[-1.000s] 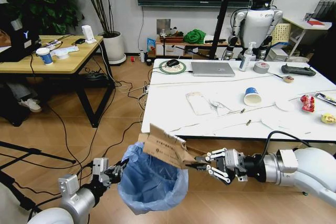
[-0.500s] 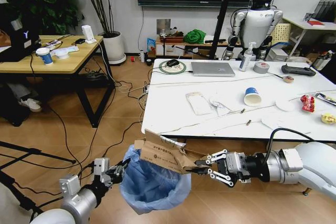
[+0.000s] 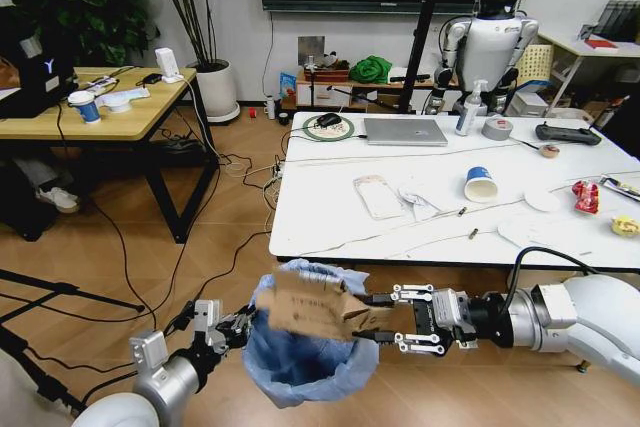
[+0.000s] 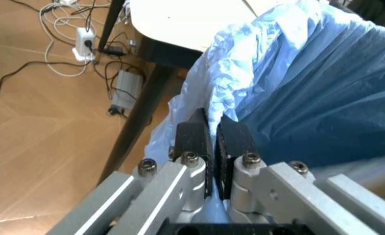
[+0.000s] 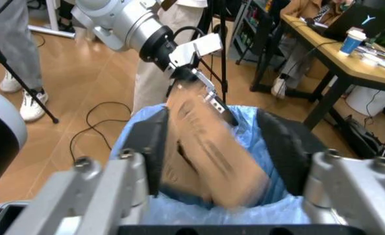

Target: Pick up the trash bin and place the trash from the table into it.

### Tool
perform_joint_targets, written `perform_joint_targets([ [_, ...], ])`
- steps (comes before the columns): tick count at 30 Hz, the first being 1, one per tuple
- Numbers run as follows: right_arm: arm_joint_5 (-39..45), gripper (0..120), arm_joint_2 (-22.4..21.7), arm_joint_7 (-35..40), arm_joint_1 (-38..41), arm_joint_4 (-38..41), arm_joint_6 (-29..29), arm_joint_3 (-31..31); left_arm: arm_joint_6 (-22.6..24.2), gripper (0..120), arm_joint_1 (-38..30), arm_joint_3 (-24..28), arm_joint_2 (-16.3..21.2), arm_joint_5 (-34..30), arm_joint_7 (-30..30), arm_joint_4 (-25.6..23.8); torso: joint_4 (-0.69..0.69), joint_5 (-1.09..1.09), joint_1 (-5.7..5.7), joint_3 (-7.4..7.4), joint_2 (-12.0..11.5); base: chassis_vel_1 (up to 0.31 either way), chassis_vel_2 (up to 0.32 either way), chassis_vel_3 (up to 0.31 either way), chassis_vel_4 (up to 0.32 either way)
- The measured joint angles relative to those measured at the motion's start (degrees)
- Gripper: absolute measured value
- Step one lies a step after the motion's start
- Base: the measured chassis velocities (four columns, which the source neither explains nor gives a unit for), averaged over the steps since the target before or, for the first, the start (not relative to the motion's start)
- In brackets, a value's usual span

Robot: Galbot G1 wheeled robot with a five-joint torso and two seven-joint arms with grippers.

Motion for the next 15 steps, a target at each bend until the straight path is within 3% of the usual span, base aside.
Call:
perform_joint_targets([
  [1,0.0,55,0.0,0.0,-0.02,0.0,0.0,0.0,-0.01,0,-0.05,0.03,-0.02,0.0,0.03,0.01,0.0,0.0,0.0,0.0,0.0,0.0,0.0,0.0,0.0],
  [4,0.02,63,0.01,0.0,-0.1,-0.02,0.0,-0.04,-0.05,0,-0.43,0.23,-0.21,0.0,0.12,0.06,0.0,0.0,0.0,0.0,0.0,0.0,0.0,0.0,0.0],
  [7,0.03,79,0.03,-0.07,-0.12,-0.11,-0.07,-0.18,-0.09,0,-1.0,0.76,-0.7,-0.02,0.08,0.1,0.0,0.0,0.0,0.0,0.0,0.0,0.0,0.0,0.0],
  [12,1.09,95,0.51,0.57,-0.21,-0.56,-0.14,0.26,-0.09,0,-0.45,0.84,-0.81,0.24,-0.06,0.19,0.0,0.0,0.0,0.0,0.0,0.0,0.0,0.0,0.0],
  [15,4.13,100,3.48,4.09,0.48,-2.05,-1.84,2.19,-0.06,0,0.79,-0.18,-0.74,0.74,-0.53,0.26,0.0,-0.01,0.0,0.0,0.0,0.0,0.0,0.0,0.0],
])
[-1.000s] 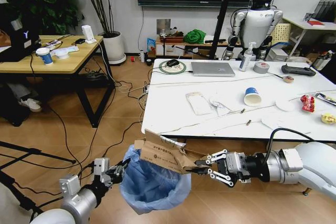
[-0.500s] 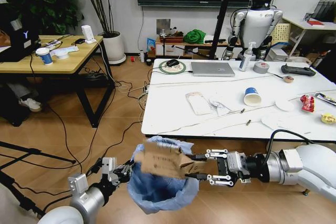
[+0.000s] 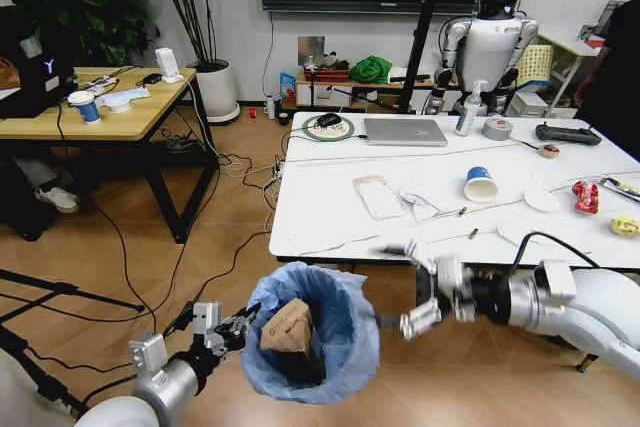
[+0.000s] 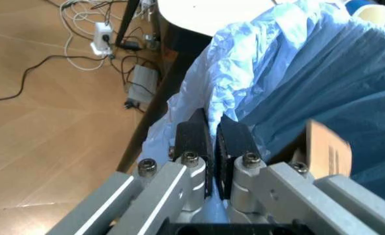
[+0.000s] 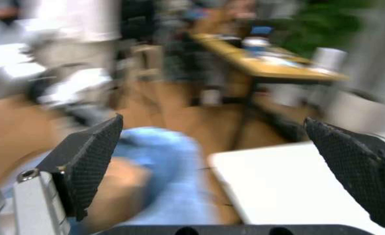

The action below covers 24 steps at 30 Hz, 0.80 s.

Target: Pick up the trash bin and place the trash from the table into it.

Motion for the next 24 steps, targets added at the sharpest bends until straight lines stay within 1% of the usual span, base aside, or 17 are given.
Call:
perform_joint_targets([
  [1,0.0,100,0.0,0.0,0.0,0.0,0.0,0.0,0.0,0,0.0,0.0,0.0,0.0,0.0,0.0,0.0,0.0,0.0,0.0,0.0,0.0,0.0,0.0,0.0],
  [2,1.69,100,2.49,5.02,0.25,-1.83,-0.41,0.13,0.0,0,0.87,-0.86,0.01,0.21,-0.2,0.01,0.0,0.04,0.0,0.0,0.0,0.0,0.0,0.0,0.0],
  [3,2.03,100,4.32,9.25,0.35,-3.39,-0.73,0.01,0.0,0,1.36,-1.4,-0.07,0.37,-0.29,0.01,0.01,0.01,0.0,0.0,0.0,0.0,0.0,0.0,0.0],
  [5,0.05,100,8.41,21.84,0.65,-7.14,-1.26,-1.15,-0.01,0,2.01,-2.15,-0.31,0.61,-0.44,0.01,0.0,0.05,0.0,0.0,0.0,0.0,0.0,0.0,0.0],
  [6,-1.04,100,9.99,26.19,1.14,-8.78,-1.23,-1.83,-0.06,0,2.07,-2.27,-0.37,0.68,-0.51,0.22,0.0,0.0,0.0,0.0,0.0,0.0,0.0,0.0,0.0],
  [7,-2.72,100,11.96,30.52,1.82,-10.99,-1.11,-2.33,-0.08,0,1.92,-2.27,-0.36,0.71,-0.58,0.57,0.0,0.02,0.0,0.0,0.0,0.0,0.0,0.0,0.0],
  [8,-2.72,100,11.96,30.52,1.82,-10.99,-1.11,-2.33,-0.08,0,1.92,-2.27,-0.36,0.71,-0.58,0.57,0.0,0.02,0.0,0.0,0.0,0.0,0.0,0.0,0.0],
  [9,-3.53,100,12.82,32.43,2.2,-11.99,-1.36,-2.44,-0.09,0,1.84,-2.25,-0.34,0.75,-0.58,0.7,-0.01,0.03,0.0,0.0,0.0,0.0,0.0,0.0,0.0],
  [10,-4.37,100,14.98,36.67,3.48,-14.66,-2.34,-2.92,-0.1,0,1.74,-2.11,-0.29,0.8,-0.61,1.0,0.01,0.0,0.0,0.0,0.0,0.0,0.0,0.0,0.0],
  [12,-4.09,100,16.5,39.66,4.22,-16.2,-4.67,-3.05,-0.11,0,1.4,-1.92,-0.09,0.79,-0.61,1.15,0.0,0.01,0.0,0.0,0.0,0.0,0.0,0.0,0.0],
  [13,-3.7,100,17.26,41.21,4.94,-17.0,-6.76,-3.36,-0.11,0,1.3,-1.86,-0.06,0.79,-0.61,1.2,-0.01,0.01,0.0,0.0,0.0,0.0,0.0,0.0,0.0],
  [17,-2.4,100,19.04,43.14,7.37,-19.07,-9.89,-4.93,-0.1,0,1.15,-1.71,-0.32,0.81,-0.62,1.23,-0.03,0.0,0.0,0.0,0.0,0.0,0.0,0.0,0.0],
  [18,-0.71,100,21.08,44.79,10.19,-20.76,-12.36,-6.78,-0.11,0,1.22,-1.57,-0.66,0.88,-0.62,1.19,-0.01,0.02,0.0,0.0,0.0,0.0,0.0,0.0,0.0],
  [21,1.64,100,24.31,46.24,14.42,-23.56,-16.24,-9.2,-0.1,0,1.43,-1.59,-0.84,1.1,-0.59,1.01,0.02,0.01,0.0,0.0,0.0,0.0,0.0,0.0,0.0],
  [23,1.67,100,24.71,46.24,14.93,-23.99,-16.45,-9.47,-0.11,0,1.45,-1.63,-0.85,1.11,-0.58,1.0,0.02,0.0,0.0,0.0,0.0,0.0,0.0,0.0,0.0],
  [24,1.66,100,26.1,46.2,16.67,-25.75,-16.98,-10.43,-0.11,0,1.55,-1.82,-0.93,1.16,-0.55,0.92,0.01,0.0,0.0,0.0,0.0,0.0,0.0,0.0,0.0],
])
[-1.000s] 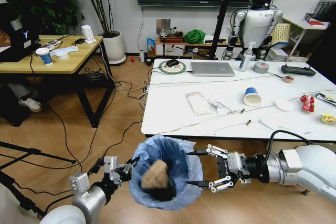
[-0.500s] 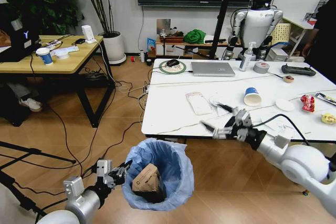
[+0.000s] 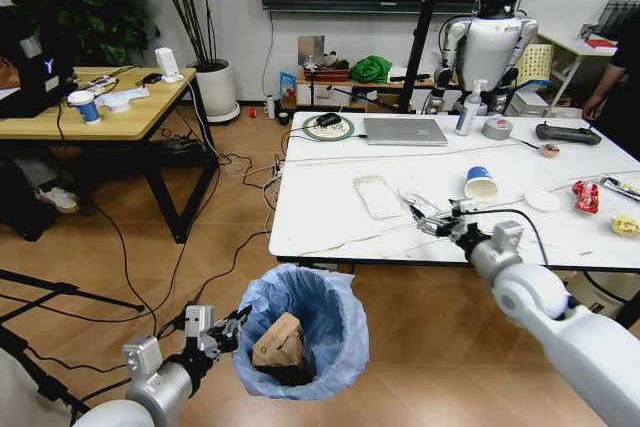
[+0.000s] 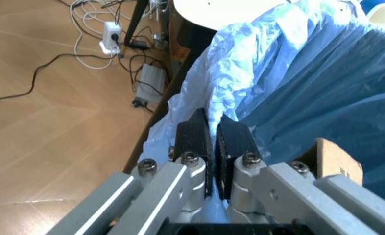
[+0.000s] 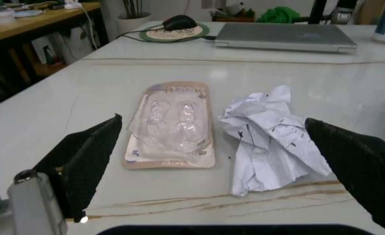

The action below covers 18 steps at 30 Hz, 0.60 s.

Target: Pick up the trash bin and place the trash from the table into it.

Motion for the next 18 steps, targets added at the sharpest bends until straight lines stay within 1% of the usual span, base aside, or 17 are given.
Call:
perform_joint_targets([
  [3,-0.8,100,2.86,-0.07,3.94,-4.67,-1.21,-1.6,-0.04,0,0.4,-0.38,-0.35,0.11,0.08,-0.16,0.0,0.02,0.0,0.0,0.0,0.0,0.0,0.0,0.0],
  [5,-1.06,100,3.28,-0.12,4.65,-5.53,-1.39,-1.82,-0.05,0,0.43,-0.4,-0.42,0.14,0.11,-0.17,-0.01,0.03,0.0,0.0,0.0,0.0,0.0,0.0,0.0],
  [6,-1.51,100,4.0,-0.14,5.96,-7.13,-1.68,-2.2,-0.06,0,0.49,-0.44,-0.56,0.19,0.13,-0.17,-0.01,0.0,0.0,0.0,0.0,0.0,0.0,0.0,0.0],
  [9,-2.94,100,6.05,-0.27,10.15,-11.85,-2.34,-3.31,-0.12,0,0.59,-0.46,-1.01,0.33,0.21,-0.07,-0.01,0.02,0.0,0.0,0.0,0.0,0.0,0.0,0.0],
  [11,-3.17,100,6.37,-0.31,10.87,-12.67,-2.43,-3.51,-0.13,0,0.6,-0.47,-1.06,0.35,0.21,-0.04,0.0,0.01,0.0,0.0,0.0,0.0,0.0,0.0,0.0],
  [14,-3.97,100,7.53,-0.76,13.77,-16.34,-2.87,-4.86,-0.17,0,0.5,-0.59,-1.11,0.34,0.23,0.12,-0.01,0.02,0.0,0.0,0.0,0.0,0.0,0.0,0.0],
  [18,-4.09,100,8.39,-2.01,15.46,-19.16,-3.21,-5.89,-0.22,0,0.27,-0.62,-1.27,0.28,0.23,0.28,-0.01,0.01,0.0,0.0,0.0,0.0,0.0,0.0,0.0],
])
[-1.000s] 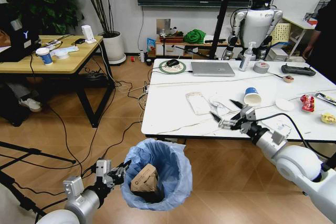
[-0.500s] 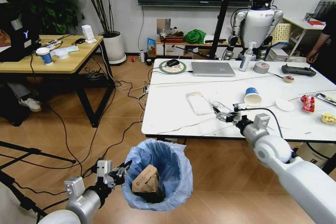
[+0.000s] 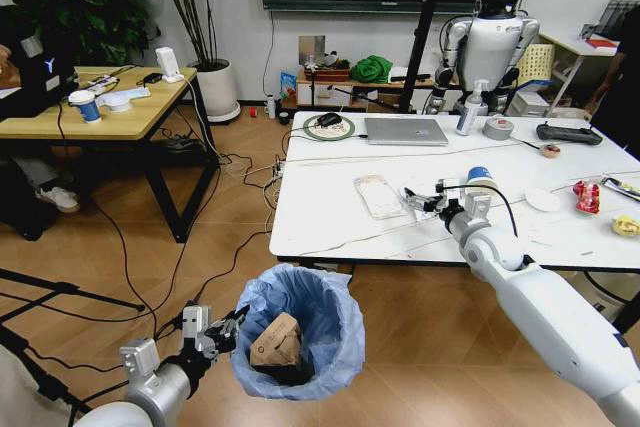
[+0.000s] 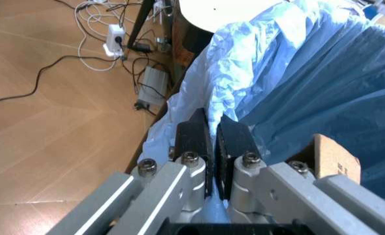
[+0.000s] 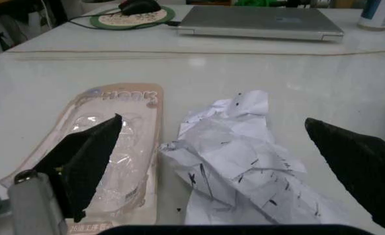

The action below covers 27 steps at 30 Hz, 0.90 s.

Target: Pick up the trash bin and place the trash from the table into it.

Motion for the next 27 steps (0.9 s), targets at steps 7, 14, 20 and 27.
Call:
perform_joint_targets([
  [7,0.55,81,0.93,-2.46,1.14,-3.37,-0.01,-0.78,-0.07,0,-0.13,0.01,-0.17,-0.1,0.0,0.2,0.0,0.01,0.0,0.0,0.0,0.0,0.0,0.0,0.0],
  [14,1.18,60,1.25,-2.64,1.62,-4.3,-0.21,-1.12,-0.13,0,-0.27,-0.06,-0.06,-0.24,0.0,0.23,0.0,0.01,0.0,0.0,0.0,0.0,0.0,0.0,0.0],
  [20,0.89,38,1.29,-2.65,1.78,-4.85,-0.51,-1.47,-0.19,0,-0.43,-0.05,-0.12,-0.29,0.0,0.41,0.0,0.01,0.0,0.0,0.01,0.0,0.0,0.0,0.0],
  [27,-0.28,10,1.12,-3.4,1.82,-6.35,-0.44,-1.92,-0.32,0,-0.51,0.0,-0.29,-0.41,0.06,0.45,0.0,0.01,0.0,0.0,0.01,0.0,0.0,0.0,0.0],
])
